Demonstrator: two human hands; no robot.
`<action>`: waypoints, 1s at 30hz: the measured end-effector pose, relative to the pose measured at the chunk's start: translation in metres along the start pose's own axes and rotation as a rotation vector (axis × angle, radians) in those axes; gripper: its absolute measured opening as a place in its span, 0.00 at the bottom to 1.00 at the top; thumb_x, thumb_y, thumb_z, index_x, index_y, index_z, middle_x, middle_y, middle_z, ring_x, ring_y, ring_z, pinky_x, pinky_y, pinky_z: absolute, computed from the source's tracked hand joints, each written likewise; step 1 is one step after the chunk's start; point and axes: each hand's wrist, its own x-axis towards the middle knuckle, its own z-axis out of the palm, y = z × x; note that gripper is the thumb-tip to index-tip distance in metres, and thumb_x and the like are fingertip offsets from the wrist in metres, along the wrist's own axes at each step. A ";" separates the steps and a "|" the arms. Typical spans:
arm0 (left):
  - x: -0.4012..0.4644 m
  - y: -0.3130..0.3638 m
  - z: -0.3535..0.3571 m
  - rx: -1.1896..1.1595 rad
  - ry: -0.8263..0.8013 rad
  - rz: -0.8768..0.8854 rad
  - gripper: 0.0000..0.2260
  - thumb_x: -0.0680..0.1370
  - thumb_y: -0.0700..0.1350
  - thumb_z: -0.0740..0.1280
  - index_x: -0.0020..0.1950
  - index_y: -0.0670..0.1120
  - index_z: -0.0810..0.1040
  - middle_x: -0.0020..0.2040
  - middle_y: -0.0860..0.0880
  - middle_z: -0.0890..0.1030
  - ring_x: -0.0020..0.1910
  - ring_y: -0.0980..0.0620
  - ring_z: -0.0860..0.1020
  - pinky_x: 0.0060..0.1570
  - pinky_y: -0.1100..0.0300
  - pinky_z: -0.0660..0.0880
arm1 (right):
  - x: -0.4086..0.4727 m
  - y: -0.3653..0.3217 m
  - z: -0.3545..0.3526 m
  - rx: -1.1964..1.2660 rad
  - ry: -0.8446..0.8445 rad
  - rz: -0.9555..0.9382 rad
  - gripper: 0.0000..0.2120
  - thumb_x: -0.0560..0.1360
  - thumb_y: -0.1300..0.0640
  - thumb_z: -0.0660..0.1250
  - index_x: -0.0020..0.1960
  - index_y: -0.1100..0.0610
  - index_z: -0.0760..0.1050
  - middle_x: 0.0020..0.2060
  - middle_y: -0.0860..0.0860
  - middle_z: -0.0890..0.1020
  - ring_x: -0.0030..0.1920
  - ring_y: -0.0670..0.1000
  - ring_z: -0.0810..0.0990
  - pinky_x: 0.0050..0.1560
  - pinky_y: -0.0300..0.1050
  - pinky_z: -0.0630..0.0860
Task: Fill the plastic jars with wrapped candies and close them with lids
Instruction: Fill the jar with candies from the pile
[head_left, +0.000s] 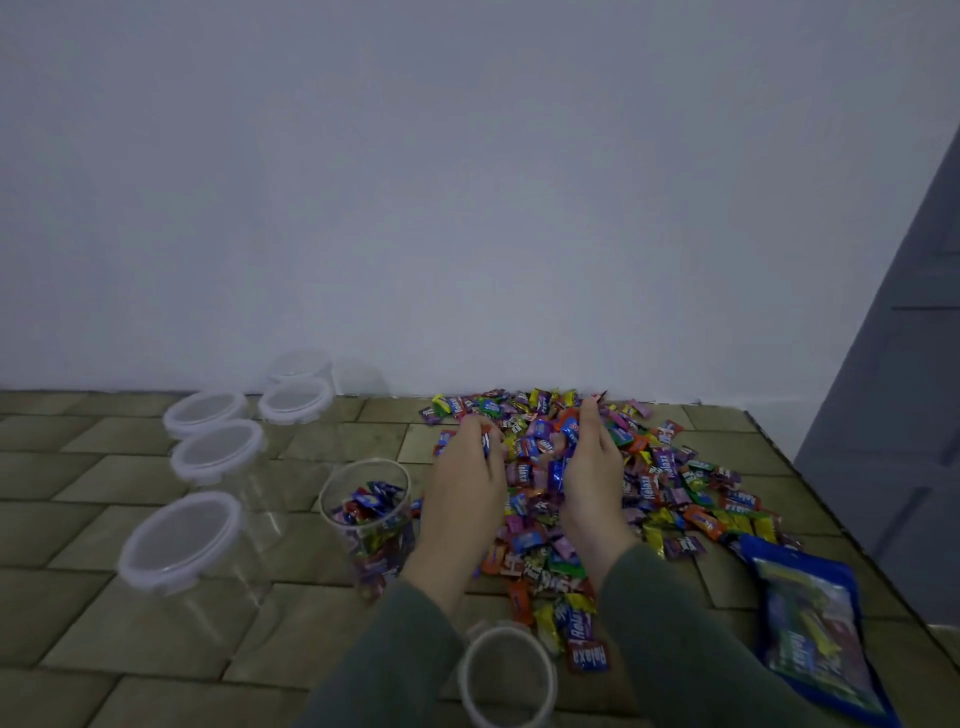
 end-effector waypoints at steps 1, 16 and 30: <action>0.002 -0.002 -0.007 -0.019 0.013 0.008 0.08 0.84 0.48 0.53 0.52 0.47 0.70 0.39 0.50 0.74 0.37 0.50 0.73 0.34 0.54 0.69 | -0.004 -0.002 0.008 0.041 -0.011 0.034 0.21 0.76 0.36 0.59 0.51 0.54 0.77 0.38 0.55 0.79 0.38 0.54 0.79 0.44 0.51 0.78; 0.018 -0.087 -0.075 -0.297 0.129 -0.160 0.09 0.84 0.50 0.55 0.50 0.48 0.70 0.41 0.46 0.75 0.38 0.52 0.73 0.39 0.55 0.70 | -0.030 0.023 0.118 0.320 -0.124 0.217 0.16 0.80 0.43 0.58 0.42 0.53 0.71 0.25 0.46 0.71 0.24 0.48 0.67 0.25 0.41 0.62; 0.010 -0.121 -0.083 -0.633 0.014 -0.166 0.02 0.80 0.44 0.65 0.50 0.48 0.77 0.42 0.59 0.82 0.44 0.59 0.80 0.42 0.68 0.76 | -0.048 0.056 0.151 0.327 -0.044 -0.016 0.15 0.80 0.46 0.59 0.42 0.55 0.73 0.28 0.49 0.74 0.29 0.47 0.72 0.30 0.40 0.72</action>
